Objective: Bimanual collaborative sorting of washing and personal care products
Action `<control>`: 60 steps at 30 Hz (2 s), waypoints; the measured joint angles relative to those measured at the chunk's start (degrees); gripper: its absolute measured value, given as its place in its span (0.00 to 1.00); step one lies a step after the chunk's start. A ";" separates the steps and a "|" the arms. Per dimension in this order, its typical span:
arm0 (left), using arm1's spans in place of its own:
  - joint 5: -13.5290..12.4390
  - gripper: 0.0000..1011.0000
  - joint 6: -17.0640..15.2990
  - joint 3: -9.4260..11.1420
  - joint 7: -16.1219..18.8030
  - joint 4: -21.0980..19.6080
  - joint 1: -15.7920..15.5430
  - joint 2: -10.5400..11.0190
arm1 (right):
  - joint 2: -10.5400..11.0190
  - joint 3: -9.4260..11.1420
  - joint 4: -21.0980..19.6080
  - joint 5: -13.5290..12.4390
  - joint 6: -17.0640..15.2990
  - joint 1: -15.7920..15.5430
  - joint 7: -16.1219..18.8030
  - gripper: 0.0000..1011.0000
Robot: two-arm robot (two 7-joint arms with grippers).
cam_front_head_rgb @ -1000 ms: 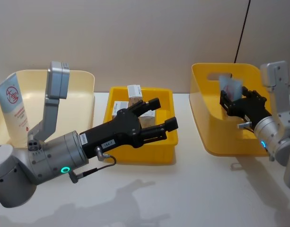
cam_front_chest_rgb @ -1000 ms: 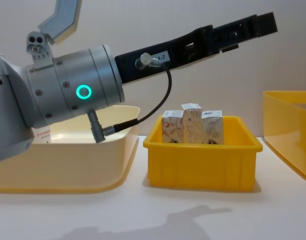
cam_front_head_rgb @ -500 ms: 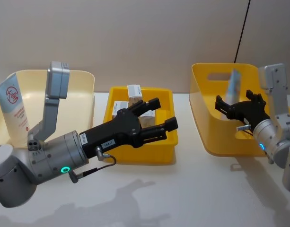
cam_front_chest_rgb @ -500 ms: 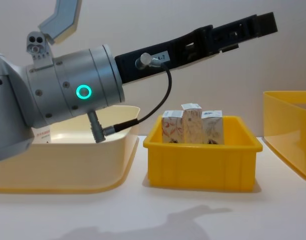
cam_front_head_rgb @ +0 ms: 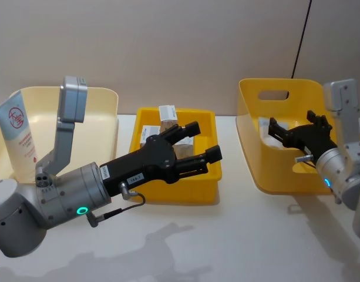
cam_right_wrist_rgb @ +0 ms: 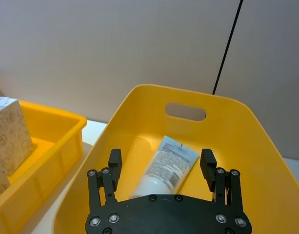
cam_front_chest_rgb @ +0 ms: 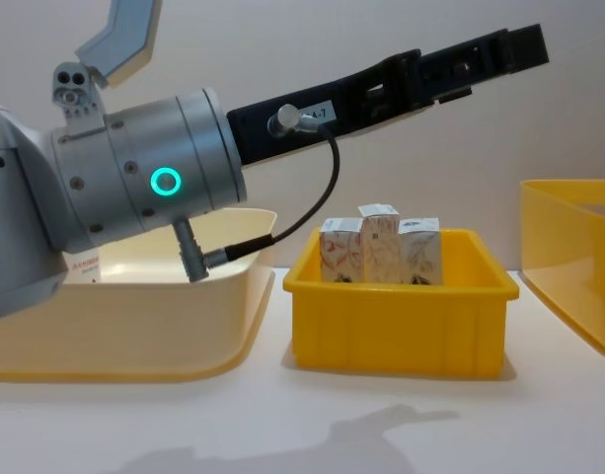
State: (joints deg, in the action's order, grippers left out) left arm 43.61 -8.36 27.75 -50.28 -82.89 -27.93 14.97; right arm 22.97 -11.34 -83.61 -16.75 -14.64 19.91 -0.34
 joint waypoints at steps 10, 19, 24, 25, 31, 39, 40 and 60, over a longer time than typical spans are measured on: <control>0.00 0.99 0.00 0.00 0.00 0.00 0.00 0.00 | 0.36 1.10 -1.93 0.01 3.91 -1.47 1.33 0.99; 0.00 0.99 0.00 0.00 0.00 0.00 0.00 0.00 | 0.77 2.57 -4.71 -0.54 9.44 -4.00 3.34 0.99; 0.00 0.99 0.00 0.00 0.00 0.00 0.00 0.00 | 0.90 3.42 -6.41 -1.06 11.67 -5.56 4.28 0.99; 0.00 0.99 0.00 0.00 0.00 0.00 0.00 0.00 | 0.93 3.61 -6.81 -1.20 12.18 -5.92 4.51 0.99; 0.00 0.99 0.00 0.00 0.00 0.00 0.00 0.00 | 1.02 4.17 -7.98 -1.57 13.64 -6.97 5.14 0.99; -0.53 0.99 0.10 0.00 0.96 -0.18 0.28 0.09 | 0.68 3.72 -8.76 -1.52 13.61 -8.11 5.14 0.99; -0.98 0.99 0.18 -0.02 1.65 -0.33 0.46 0.17 | 0.59 3.59 -8.98 -1.50 13.60 -8.41 5.13 0.99; -10.30 0.99 2.42 -0.55 15.86 -3.31 4.59 2.21 | -3.22 -1.11 -16.81 0.07 12.78 -19.54 4.27 0.99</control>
State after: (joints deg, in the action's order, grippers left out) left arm 33.32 -5.94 27.20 -34.41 -86.20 -23.33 17.18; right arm 19.75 -12.45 -100.42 -16.68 -1.86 0.37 3.93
